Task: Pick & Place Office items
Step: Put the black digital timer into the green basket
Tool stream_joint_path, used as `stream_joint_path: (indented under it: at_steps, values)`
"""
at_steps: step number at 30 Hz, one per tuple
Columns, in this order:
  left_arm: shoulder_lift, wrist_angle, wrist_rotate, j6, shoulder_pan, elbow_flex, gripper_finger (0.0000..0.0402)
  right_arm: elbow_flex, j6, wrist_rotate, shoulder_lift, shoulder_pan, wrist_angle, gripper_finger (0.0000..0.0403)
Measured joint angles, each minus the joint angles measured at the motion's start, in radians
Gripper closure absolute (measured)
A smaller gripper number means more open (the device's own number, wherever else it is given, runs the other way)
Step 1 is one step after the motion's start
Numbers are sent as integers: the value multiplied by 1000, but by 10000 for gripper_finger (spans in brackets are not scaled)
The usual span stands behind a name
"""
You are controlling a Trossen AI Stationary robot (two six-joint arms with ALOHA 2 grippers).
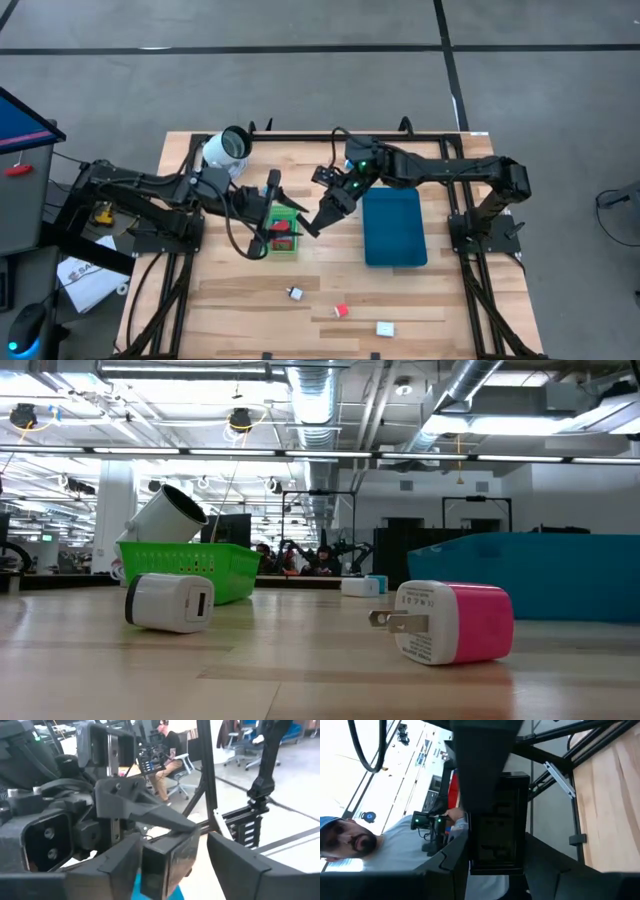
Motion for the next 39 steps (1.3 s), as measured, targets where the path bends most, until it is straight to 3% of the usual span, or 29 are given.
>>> stream_joint_path:
  at_steps: [11,17,24,29,39]
  values:
    - [-3,-19,54,-55,0,1,336,0,4,-12,1,2,11,264]
    - [-14,-38,61,-81,0,4,337,-3,20,1,2,10,68,260]
    - [-77,-112,35,-97,-1,2,342,-2,33,38,2,13,124,208]
    - [-145,-247,-3,-134,-6,0,344,-2,25,56,2,4,125,187]
    - [-206,-590,-176,-245,-51,-1,344,2,-19,48,-5,12,11,189]
